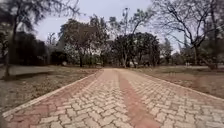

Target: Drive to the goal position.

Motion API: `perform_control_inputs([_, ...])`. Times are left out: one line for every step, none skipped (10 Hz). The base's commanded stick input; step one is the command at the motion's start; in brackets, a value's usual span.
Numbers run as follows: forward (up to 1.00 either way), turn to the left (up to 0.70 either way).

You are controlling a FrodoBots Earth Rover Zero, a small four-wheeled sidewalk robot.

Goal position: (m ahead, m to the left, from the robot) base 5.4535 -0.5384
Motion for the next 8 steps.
perform_control_inputs([0.70, 0.00])
perform_control_inputs([0.70, 0.00])
perform_control_inputs([0.70, 0.00])
perform_control_inputs([0.70, 0.00])
perform_control_inputs([0.70, 0.00])
perform_control_inputs([0.70, 0.00])
perform_control_inputs([0.70, 0.00])
perform_control_inputs([0.70, 0.00])
